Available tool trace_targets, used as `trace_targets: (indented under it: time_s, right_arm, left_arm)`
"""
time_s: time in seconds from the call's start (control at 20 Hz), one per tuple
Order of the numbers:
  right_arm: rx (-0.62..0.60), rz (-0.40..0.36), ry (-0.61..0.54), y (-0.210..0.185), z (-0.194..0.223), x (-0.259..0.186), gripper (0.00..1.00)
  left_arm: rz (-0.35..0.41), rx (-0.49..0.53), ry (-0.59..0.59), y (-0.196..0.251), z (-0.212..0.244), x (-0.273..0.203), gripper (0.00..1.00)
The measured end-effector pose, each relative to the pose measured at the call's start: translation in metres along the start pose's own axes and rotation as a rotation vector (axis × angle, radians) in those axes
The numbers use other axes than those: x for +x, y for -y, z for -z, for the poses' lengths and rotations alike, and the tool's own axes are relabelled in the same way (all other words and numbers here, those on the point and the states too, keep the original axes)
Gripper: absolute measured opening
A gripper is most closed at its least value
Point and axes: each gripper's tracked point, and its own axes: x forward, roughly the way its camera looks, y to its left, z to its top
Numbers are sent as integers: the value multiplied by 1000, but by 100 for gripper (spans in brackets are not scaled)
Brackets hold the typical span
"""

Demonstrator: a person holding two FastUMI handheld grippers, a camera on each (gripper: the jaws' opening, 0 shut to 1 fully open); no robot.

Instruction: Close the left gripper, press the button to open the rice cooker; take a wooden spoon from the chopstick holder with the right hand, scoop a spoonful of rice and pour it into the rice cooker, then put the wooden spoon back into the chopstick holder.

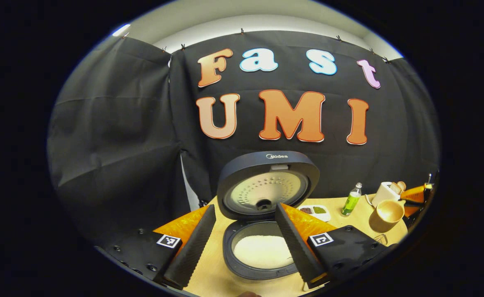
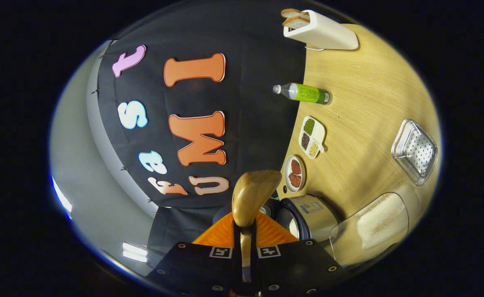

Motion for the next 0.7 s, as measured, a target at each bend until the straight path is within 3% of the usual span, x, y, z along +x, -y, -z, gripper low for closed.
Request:
trace_targets:
  time_s: [0.05,0.15,0.2,0.45,0.5,0.65,0.7]
  right_arm:
    - [-7,-3,-5,-4,0,6,8]
    - [-15,2,-9,-8,2,15,7]
    - [-17,4,-10,-10,4,20,7]
    - [-61,24,-23,-21,14,37,7]
    - [-75,29,-21,-23,16,41,8]
    - [-128,29,-22,-34,23,61,7]
    - [-154,30,-22,-37,26,65,7]
  left_arm:
    - [-10,-2,0,-4,1,-3,93]
    - [-32,-2,-1,-15,2,-8,93]
    - [-42,-1,0,-22,3,-10,98]
    - [-98,23,-6,-49,10,-20,93]
    - [-103,22,-6,-51,11,-23,100]
    - [-104,24,-3,-55,12,-28,93]
    - [-99,26,-1,-55,13,-28,98]
